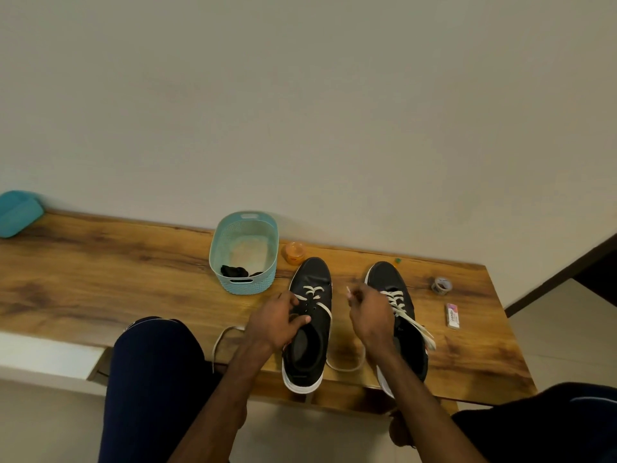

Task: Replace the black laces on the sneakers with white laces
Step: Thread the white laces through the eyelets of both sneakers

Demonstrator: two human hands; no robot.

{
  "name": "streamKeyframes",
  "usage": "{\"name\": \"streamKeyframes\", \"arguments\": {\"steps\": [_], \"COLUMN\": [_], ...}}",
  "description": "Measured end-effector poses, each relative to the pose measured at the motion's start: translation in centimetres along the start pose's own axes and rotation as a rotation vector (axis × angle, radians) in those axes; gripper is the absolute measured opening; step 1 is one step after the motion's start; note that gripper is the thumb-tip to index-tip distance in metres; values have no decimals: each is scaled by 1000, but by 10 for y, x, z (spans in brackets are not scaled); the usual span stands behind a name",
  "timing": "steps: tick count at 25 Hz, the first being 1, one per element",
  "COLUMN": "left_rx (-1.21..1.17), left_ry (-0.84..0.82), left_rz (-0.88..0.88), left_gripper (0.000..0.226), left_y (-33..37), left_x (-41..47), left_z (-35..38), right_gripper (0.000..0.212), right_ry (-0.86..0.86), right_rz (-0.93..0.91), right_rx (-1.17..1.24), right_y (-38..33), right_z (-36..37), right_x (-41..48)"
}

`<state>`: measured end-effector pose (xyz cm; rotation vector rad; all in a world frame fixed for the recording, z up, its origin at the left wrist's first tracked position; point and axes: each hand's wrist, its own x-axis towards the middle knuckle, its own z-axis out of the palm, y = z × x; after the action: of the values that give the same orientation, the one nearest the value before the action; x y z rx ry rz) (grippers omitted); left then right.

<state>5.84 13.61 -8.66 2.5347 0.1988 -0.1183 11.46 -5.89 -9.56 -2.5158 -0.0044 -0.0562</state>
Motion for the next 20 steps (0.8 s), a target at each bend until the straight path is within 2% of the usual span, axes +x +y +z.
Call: {"name": "streamKeyframes", "arguments": {"steps": [6,11,13,17,20], "left_rx": [13,-2,-9,-6,-13], "left_ry": [-61,-71,-69,-66,-63], "left_rz": [7,-2,-9,-9,-5], "left_gripper": [47,44,42,39,38], "left_y": [-1,-2,-2,0,0], "left_x": [2,2,2,2,2], "left_z": [4,4,4,3,3], "right_gripper": [16,16,15,13,13], "right_ry": [391,575,571,370,368], "right_rz": [-67,-142,-157,-193,-234], "right_rx": [581,776,807,685,716], "right_y": [-38,-55,-56,-53,-63], "right_z": [-102,-150,-153,-128,-137], "right_x": [48,55,52,39,38]}}
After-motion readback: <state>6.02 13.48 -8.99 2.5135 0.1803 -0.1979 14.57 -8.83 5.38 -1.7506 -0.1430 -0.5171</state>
